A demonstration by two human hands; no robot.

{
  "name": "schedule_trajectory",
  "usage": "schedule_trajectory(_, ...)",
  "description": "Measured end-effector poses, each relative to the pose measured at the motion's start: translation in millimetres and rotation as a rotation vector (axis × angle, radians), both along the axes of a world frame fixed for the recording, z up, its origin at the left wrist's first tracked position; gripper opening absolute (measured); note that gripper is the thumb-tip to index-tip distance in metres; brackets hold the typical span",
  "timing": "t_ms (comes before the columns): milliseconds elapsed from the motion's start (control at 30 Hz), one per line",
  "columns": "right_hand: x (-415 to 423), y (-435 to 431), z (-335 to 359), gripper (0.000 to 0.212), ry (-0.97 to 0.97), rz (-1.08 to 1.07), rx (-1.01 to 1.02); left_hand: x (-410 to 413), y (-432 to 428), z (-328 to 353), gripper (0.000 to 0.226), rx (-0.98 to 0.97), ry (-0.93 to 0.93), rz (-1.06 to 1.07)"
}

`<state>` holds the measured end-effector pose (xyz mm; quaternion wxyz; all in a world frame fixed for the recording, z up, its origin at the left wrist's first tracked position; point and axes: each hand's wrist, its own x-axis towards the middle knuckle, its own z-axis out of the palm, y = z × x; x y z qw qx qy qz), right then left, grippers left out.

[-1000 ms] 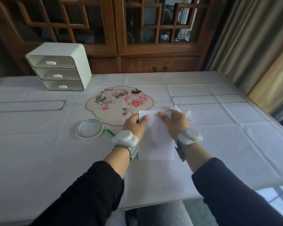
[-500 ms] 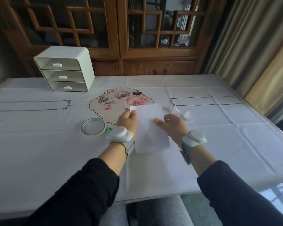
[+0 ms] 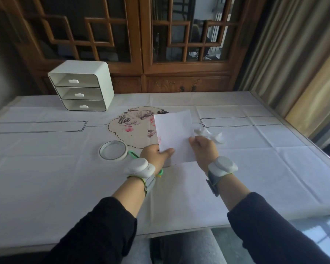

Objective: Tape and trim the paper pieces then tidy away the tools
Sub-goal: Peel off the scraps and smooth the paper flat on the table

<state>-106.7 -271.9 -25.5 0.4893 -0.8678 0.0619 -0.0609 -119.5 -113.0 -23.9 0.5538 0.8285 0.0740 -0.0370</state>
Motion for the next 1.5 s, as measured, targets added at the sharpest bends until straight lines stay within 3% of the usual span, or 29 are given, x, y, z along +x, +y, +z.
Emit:
schedule_trajectory(267, -17.4, 6.1, -4.7, 0.014, 0.076, 0.116, 0.151, 3.3, 7.8, -1.6, 0.030, -0.043, -0.083, 0.097)
schedule_trajectory(433, -13.3, 3.6, -5.6, 0.009, 0.082, 0.041, 0.204, -2.2, 6.8, -7.4, 0.008, -0.197, 0.049, -0.031)
schedule_trajectory(600, -10.2, 3.3, -10.4, 0.007, 0.146, 0.009, 0.237, -3.0, 8.4, -12.0, 0.017, -0.178, 0.103, -0.046)
schedule_trajectory(833, -8.8, 1.7, -11.9, 0.014, 0.153, -0.052, 0.057, -3.7, 6.7, -16.5, 0.029, -0.168, 0.036, 0.014)
schedule_trajectory(1033, 10.6, -3.5, -18.6, 0.011, 0.182, -0.131, -0.179, -1.2, 27.7, -14.8, 0.014, -0.045, -0.054, 0.129)
schedule_trajectory(1200, 18.1, -1.9, -21.7, 0.021, 0.262, -0.169, -0.193, 5.4, 50.1, -12.6, 0.008, -0.019, -0.100, 0.235)
schedule_trajectory(1500, 11.9, -1.2, -24.1, 0.037, 0.187, -0.165, -0.280, 9.0, 62.1, -13.7, 0.016, -0.008, -0.124, 0.274)
